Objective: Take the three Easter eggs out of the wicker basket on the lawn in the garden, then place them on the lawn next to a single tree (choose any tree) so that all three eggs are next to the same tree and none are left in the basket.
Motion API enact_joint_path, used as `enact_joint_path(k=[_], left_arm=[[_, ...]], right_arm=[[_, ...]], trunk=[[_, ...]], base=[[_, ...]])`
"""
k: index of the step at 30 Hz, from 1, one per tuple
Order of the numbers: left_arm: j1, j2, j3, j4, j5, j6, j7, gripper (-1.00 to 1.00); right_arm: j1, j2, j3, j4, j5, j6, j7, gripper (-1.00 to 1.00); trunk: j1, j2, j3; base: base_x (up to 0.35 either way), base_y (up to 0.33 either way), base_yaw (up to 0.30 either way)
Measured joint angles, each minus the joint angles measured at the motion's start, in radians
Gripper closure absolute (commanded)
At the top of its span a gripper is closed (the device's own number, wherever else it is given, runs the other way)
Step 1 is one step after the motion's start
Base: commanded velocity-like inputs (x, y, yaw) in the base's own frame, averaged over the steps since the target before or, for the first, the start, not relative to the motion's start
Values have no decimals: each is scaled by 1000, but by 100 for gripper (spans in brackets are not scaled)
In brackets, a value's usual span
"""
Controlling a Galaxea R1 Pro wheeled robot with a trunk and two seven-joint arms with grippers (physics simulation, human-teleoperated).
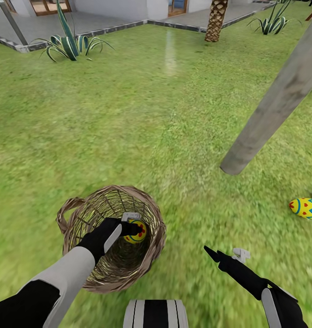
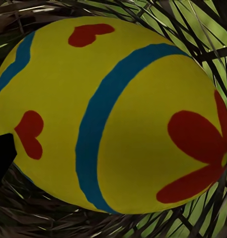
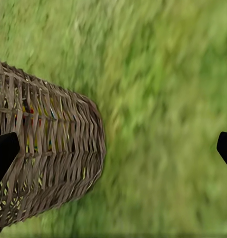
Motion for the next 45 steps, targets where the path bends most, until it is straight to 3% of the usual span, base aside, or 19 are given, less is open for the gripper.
enact_joint_path(k=[27,45], left_arm=[[0,0,1,-1,0,2,1,100],[0,0,2,39,-16,24,0,100]], right_arm=[[0,0,0,0,0,0,0,-100],[0,0,-1,0,0,0,0,-100]], trunk=[[0,0,0],[-3,2,31]], base=[[0,0,0],[0,0,0]])
